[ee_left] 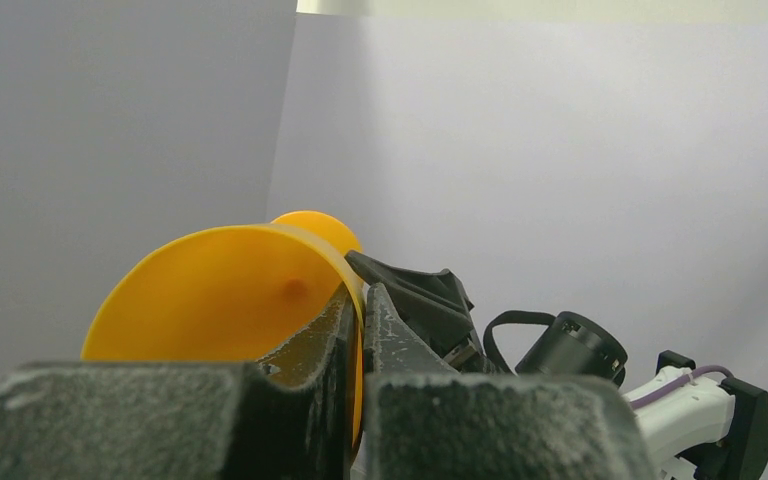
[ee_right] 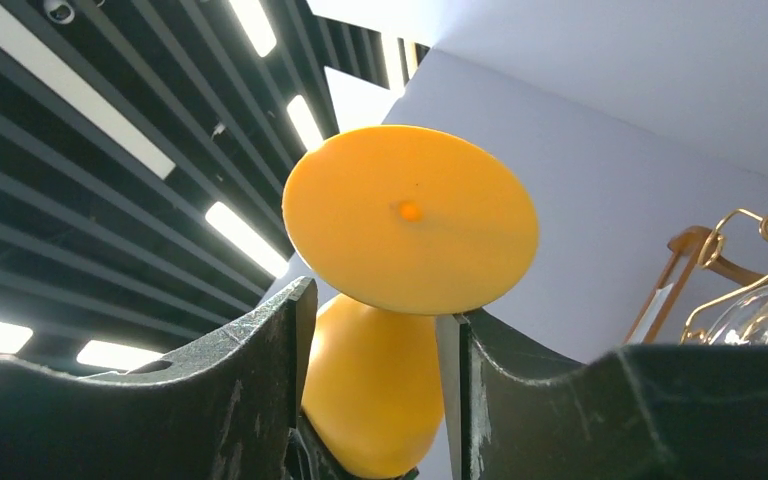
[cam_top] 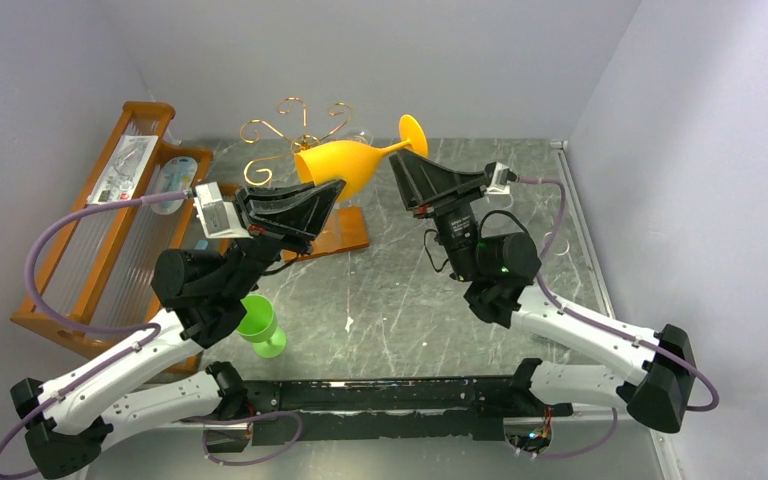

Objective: Place the wine glass upside down on the wine glass rack

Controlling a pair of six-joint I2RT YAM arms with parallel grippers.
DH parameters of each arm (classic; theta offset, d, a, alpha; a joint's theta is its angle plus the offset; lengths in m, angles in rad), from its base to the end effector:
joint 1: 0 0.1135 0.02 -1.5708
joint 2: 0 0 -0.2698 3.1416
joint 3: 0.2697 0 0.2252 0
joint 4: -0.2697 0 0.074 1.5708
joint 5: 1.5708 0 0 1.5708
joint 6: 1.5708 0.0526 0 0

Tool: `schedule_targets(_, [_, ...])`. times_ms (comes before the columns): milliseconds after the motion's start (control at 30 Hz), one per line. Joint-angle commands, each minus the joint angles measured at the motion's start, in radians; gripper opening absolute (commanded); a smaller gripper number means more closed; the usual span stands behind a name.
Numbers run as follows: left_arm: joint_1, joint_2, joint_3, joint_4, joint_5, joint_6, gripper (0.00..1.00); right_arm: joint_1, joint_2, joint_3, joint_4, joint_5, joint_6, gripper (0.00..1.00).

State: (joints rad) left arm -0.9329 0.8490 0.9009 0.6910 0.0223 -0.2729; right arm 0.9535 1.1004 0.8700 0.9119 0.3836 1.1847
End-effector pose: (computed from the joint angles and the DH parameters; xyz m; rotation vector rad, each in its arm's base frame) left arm 0.0876 -0.1201 0.4728 0.3058 0.8238 -1.1418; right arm 0.1423 0.1664 0.4402 0.5316 0.9672 1.7852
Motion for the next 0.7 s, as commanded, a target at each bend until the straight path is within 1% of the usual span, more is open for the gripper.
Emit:
schedule_targets(0, [0.003, -0.004, -0.005, 0.059, -0.007, 0.014, 0.05, 0.011, 0.029, 0.054, -0.035, 0.069, 0.042, 0.5])
schedule_targets(167, [0.003, 0.0, -0.016, 0.062, -0.015, 0.027, 0.05, 0.013, 0.056, 0.102, -0.129, 0.056, 0.066, 0.5])
schedule_targets(267, [0.002, 0.016, -0.006, 0.05, 0.007, 0.044, 0.05, 0.019, 0.077, 0.1, -0.069, 0.031, 0.032, 0.48])
schedule_targets(367, [0.003, 0.03, -0.004, 0.035, 0.021, 0.053, 0.05, 0.027, 0.086, 0.116, -0.072, 0.023, 0.004, 0.47])
schedule_targets(467, [0.003, 0.03, -0.016, 0.034, 0.022, 0.056, 0.05, 0.03, 0.089, 0.11, -0.054, 0.027, -0.003, 0.43])
schedule_targets(533, [0.002, 0.027, -0.028, 0.033, 0.021, 0.057, 0.05, 0.03, 0.091, 0.114, -0.055, 0.026, -0.007, 0.38])
schedule_targets(667, [0.003, 0.011, -0.056, 0.031, 0.04, 0.048, 0.05, 0.03, 0.094, 0.119, -0.051, 0.023, -0.019, 0.2])
